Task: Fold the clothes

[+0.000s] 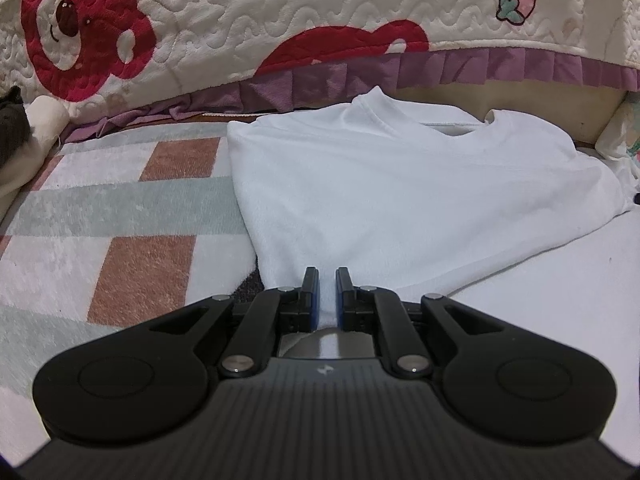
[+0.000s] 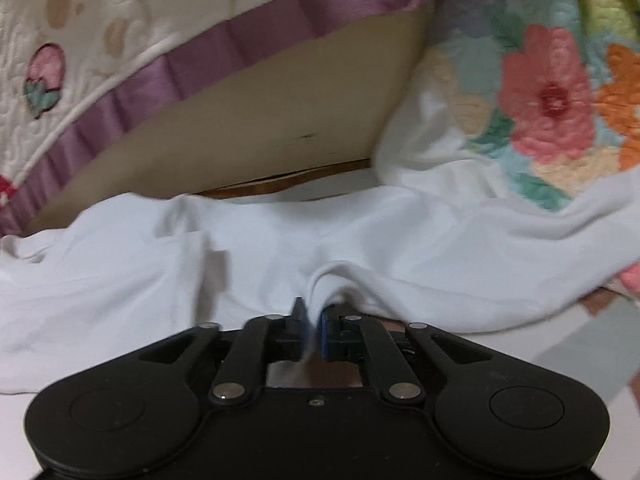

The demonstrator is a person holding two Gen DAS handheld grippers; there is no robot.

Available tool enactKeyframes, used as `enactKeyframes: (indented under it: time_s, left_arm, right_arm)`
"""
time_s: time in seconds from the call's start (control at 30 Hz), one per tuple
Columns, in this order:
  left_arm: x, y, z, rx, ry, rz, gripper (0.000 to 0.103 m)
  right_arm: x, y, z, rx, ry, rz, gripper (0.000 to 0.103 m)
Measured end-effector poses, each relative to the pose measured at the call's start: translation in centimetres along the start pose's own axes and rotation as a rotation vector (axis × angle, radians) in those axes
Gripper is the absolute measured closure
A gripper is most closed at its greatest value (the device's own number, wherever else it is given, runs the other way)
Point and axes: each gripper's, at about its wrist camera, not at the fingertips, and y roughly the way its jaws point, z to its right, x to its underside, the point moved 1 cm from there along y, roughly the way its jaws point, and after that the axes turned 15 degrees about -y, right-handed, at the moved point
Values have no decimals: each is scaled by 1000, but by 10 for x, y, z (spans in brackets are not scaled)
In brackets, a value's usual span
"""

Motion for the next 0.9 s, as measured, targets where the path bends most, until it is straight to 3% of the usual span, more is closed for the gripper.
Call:
enactKeyframes:
  time_s: [0.03, 0.07, 0.1, 0.2, 0.23, 0.33, 0.5, 0.6, 0.7, 0.8, 0.83, 0.9]
  left_arm:
    - [1, 0, 1, -5, 5, 3, 95]
    - [2, 0, 4, -17, 11, 10, 95]
    - [4, 1, 7, -33, 19, 19, 95]
    - [12, 2, 19, -84, 60, 51, 92]
    - [16, 2, 24, -91, 82, 61, 86]
    - [21, -4, 44, -38, 126, 75, 74]
    - [32, -11, 82, 52, 181, 26, 70]
    - [40, -13, 98, 89, 199, -1, 70]
    - [50, -16, 112, 66, 258, 10, 68]
    - [55, -14, 114, 98, 214, -24, 67]
    - [56, -13, 114, 105, 200, -37, 67]
    - [58, -11, 115, 96, 192, -43, 67]
  right_arm:
    - [2, -4, 10, 33, 23, 1, 83]
    - [3, -8, 25, 58, 76, -7, 61]
    - [4, -12, 43, 77, 148, -20, 52]
    - [7, -28, 99, 108, 308, -3, 53]
    - [7, -34, 118, 111, 345, 18, 53]
    - [12, -51, 171, 120, 417, 74, 53]
    - [35, -54, 243, 107, 469, 87, 53]
    - [46, -47, 268, 121, 460, 62, 53]
    - [52, -35, 282, 110, 480, 52, 50]
    - [53, -16, 285, 72, 472, 48, 51]
    - [52, -10, 283, 55, 460, 45, 54]
    - [48, -2, 278, 41, 435, 40, 74]
